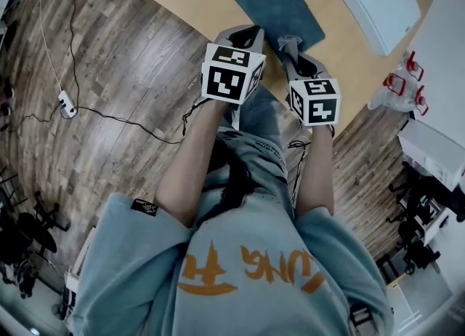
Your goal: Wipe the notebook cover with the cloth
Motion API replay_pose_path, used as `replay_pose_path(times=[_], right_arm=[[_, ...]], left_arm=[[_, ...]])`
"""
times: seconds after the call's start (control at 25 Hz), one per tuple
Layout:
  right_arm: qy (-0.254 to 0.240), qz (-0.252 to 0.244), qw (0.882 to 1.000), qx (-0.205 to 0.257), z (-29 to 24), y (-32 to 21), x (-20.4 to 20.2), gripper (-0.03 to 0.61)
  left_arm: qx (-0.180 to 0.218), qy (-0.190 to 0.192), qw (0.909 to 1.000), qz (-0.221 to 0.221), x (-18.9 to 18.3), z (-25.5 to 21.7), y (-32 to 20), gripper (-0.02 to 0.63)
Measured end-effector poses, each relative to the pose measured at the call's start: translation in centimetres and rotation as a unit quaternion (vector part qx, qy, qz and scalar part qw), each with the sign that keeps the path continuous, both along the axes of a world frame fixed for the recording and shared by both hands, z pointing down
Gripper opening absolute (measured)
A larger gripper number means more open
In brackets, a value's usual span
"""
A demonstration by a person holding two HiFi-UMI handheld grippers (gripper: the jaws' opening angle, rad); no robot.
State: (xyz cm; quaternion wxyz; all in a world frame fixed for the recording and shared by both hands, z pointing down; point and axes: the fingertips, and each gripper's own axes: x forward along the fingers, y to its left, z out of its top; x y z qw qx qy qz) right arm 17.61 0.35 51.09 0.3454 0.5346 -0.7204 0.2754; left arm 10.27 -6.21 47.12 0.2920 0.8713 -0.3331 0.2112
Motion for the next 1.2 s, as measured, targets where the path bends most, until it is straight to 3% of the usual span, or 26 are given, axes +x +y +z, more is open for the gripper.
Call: replay_pose_path(times=[0.24, 0.56, 1.2], right_arm=[[0.025, 0.014, 1.000, -0.001, -0.5, 1.1, 1.1, 0.029], [0.007, 0.056, 0.998, 0.040, -3.8, 0.2, 2.2, 0.029], [0.015, -0.024, 0.995, 0.093, -8.6, -6.0, -4.5, 0.029]], left_arm=[[0.007, 0.005, 1.0000, 0.000, -0.3, -0.7, 0.2, 0.017], [0.013, 0.023, 0.9994, -0.024, -1.5, -2.1, -0.7, 0.018], [0.061, 0.051, 0.9894, -0.122, -10.5, -7.4, -4.8, 0.017]])
